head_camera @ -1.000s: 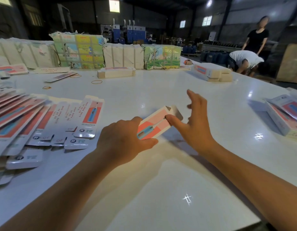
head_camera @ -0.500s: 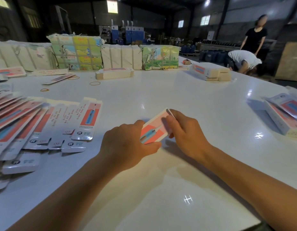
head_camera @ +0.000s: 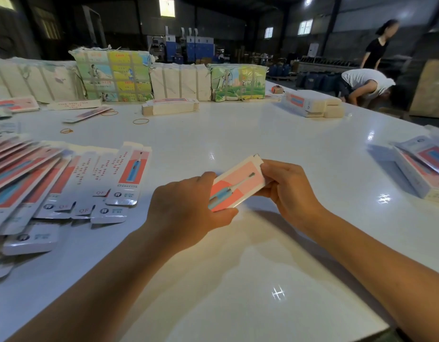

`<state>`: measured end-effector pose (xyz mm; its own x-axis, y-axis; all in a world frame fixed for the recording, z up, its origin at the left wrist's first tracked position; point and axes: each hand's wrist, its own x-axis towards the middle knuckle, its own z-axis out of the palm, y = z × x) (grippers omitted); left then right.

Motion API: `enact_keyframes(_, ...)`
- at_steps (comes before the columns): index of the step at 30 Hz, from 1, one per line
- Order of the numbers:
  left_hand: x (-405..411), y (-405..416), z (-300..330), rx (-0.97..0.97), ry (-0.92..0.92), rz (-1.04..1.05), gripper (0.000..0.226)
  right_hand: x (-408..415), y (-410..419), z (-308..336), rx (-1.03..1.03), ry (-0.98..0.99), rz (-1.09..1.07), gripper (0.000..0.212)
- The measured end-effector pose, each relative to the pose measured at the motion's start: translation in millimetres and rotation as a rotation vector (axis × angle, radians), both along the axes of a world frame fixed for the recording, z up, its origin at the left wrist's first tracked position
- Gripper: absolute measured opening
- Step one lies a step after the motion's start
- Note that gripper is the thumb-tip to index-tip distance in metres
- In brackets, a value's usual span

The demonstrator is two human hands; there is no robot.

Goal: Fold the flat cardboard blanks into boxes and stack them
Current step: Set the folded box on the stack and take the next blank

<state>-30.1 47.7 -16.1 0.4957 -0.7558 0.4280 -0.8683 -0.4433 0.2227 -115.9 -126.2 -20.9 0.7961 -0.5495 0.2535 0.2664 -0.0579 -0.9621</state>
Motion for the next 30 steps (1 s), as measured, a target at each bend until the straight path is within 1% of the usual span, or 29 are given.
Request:
enact_keyframes(2, -1.6, 0.4, 0.8, 0.007, -0.057, 0.003, 0.067, -0.9, -0.3, -1.1, -0.059, 0.013, -0.059, 0.044)
enact_keyframes(4, -2.6, 0.1, 1.0, 0.020, -0.117, 0.021, 0.066, -2.0, 1.1, -3.4, -0.182, 0.032, -0.133, 0.030)
enact_keyframes(5, -3.0, -0.2, 0.9, 0.021, -0.136, 0.028, 0.065, -2.6, 2.7, -4.2, -0.253, 0.038, -0.159, 0.027)
enact_keyframes(9, -3.7, 0.6, 1.2, 0.016, -0.136, 0.024, 0.063, -9.0, 10.4, -2.7, -0.436, 0.021, -0.150, 0.030)
enact_keyframes(10, -3.8, 1.1, 1.3, 0.011, -0.128, 0.021, 0.063, -9.7, 13.0, -2.7, -0.489, 0.042, -0.155, 0.028)
enact_keyframes(12, -4.2, 1.3, 1.3, -0.004, -0.114, 0.020, 0.064, -10.1, 16.8, -4.3, -0.673, 0.125, -0.191, 0.024)
enact_keyframes(14, -5.0, -0.1, 1.1, -0.008, -0.116, 0.032, 0.066, -11.1, 17.2, -7.4, -0.833, 0.188, -0.208, 0.031)
enact_keyframes(15, -5.1, -0.5, 0.8, -0.012, -0.123, 0.041, 0.066, -11.2, 16.6, -8.0, -0.853, 0.190, -0.204, 0.034)
enact_keyframes(17, -4.8, -0.2, 0.3, -0.013, -0.124, 0.049, 0.067, -11.6, 15.0, -9.0, -0.810, 0.161, -0.169, 0.025)
enact_keyframes(18, -3.7, 0.1, 0.3, -0.005, -0.111, 0.050, 0.067, -11.4, 13.3, -9.1, -0.745, 0.129, -0.135, 0.024)
enact_keyframes(20, 1.2, 0.5, 0.7, 0.017, -0.085, 0.069, 0.066, -8.7, 10.5, -8.2, -0.526, 0.062, -0.085, 0.030)
enact_keyframes(21, 4.3, 0.6, 0.9, 0.020, -0.077, 0.085, 0.065, -7.1, 10.5, -6.8, -0.432, 0.047, -0.108, 0.033)
enact_keyframes(22, 7.5, 0.4, 1.4, 0.019, -0.062, 0.102, 0.065, -5.6, 9.8, -7.0, -0.379, 0.033, -0.147, 0.030)
enact_keyframes(23, 10.0, 0.3, 1.4, 0.017, -0.044, 0.115, 0.066, -5.3, 8.4, -7.7, -0.404, 0.017, -0.180, 0.022)
enact_keyframes(24, 11.8, 0.3, 1.1, 0.006, -0.027, 0.122, 0.066, -6.3, 8.9, -7.8, -0.500, 0.007, -0.200, 0.021)
enact_keyframes(25, 12.7, 1.0, -0.1, -0.015, -0.022, 0.123, 0.064, -7.7, 11.1, -7.9, -0.615, 0.021, -0.201, 0.029)
enact_keyframes(26, 13.0, 1.4, -0.7, -0.043, -0.023, 0.123, 0.060, -8.5, 12.9, -9.6, -0.698, 0.023, -0.192, 0.028)
enact_keyframes(28, 14.4, 2.8, -0.9, -0.070, -0.026, 0.125, 0.056, -9.6, 14.6, -11.7, -0.746, 0.013, -0.164, 0.022)
enact_keyframes(30, 18.0, 4.5, -0.7, -0.052, -0.041, 0.123, 0.059, -10.3, 12.7, -12.0, -0.769, 0.027, -0.175, 0.032)
